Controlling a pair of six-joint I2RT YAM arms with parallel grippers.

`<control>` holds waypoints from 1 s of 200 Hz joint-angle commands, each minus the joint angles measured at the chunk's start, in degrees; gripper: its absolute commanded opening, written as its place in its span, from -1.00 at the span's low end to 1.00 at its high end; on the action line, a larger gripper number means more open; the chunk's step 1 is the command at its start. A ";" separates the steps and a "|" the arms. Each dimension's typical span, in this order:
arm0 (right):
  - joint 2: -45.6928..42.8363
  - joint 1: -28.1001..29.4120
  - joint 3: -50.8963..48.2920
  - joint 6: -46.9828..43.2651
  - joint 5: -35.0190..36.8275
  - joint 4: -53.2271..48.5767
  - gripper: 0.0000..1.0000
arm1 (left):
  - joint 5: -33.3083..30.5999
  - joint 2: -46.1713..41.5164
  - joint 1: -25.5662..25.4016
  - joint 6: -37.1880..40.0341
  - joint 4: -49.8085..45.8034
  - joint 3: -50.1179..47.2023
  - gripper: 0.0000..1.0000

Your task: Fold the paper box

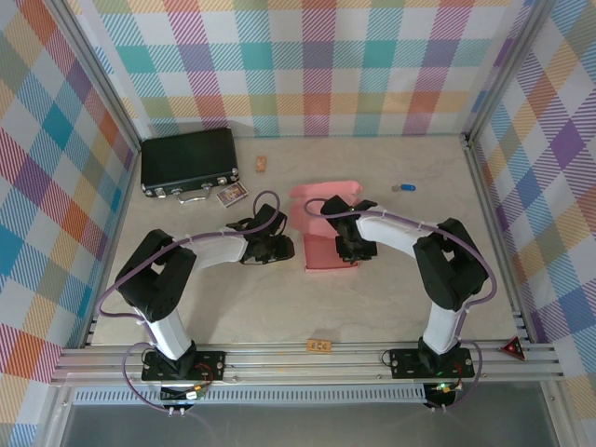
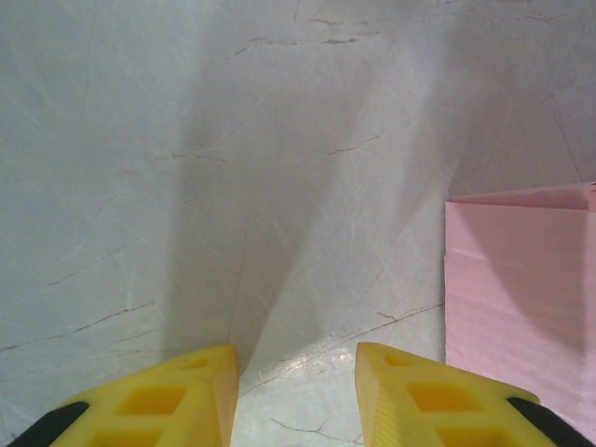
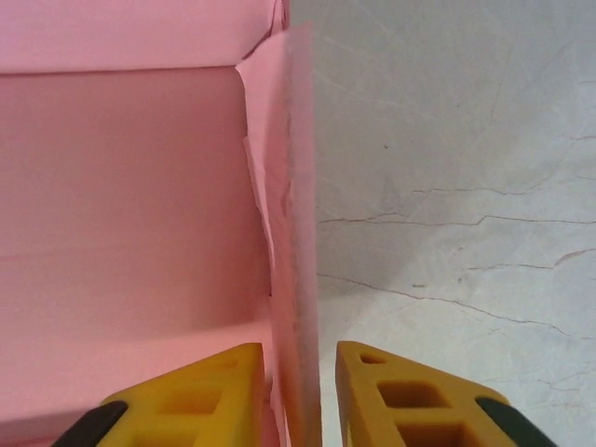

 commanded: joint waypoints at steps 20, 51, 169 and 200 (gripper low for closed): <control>-3.49 -0.19 2.78 0.29 0.79 -1.94 -0.39 | 1.99 1.85 -0.48 -0.02 0.69 1.06 -0.23; -3.81 -1.34 3.23 -0.70 0.07 -0.67 -0.37 | 1.99 1.83 -0.48 -0.04 0.62 1.07 -0.23; 4.42 -3.00 7.27 -4.48 -0.44 1.61 -0.50 | 1.99 1.49 -0.48 -0.15 0.97 0.72 -0.24; 5.76 -2.94 7.66 -4.49 0.08 1.58 -0.59 | 1.94 1.26 -0.50 -0.16 1.16 0.49 -0.23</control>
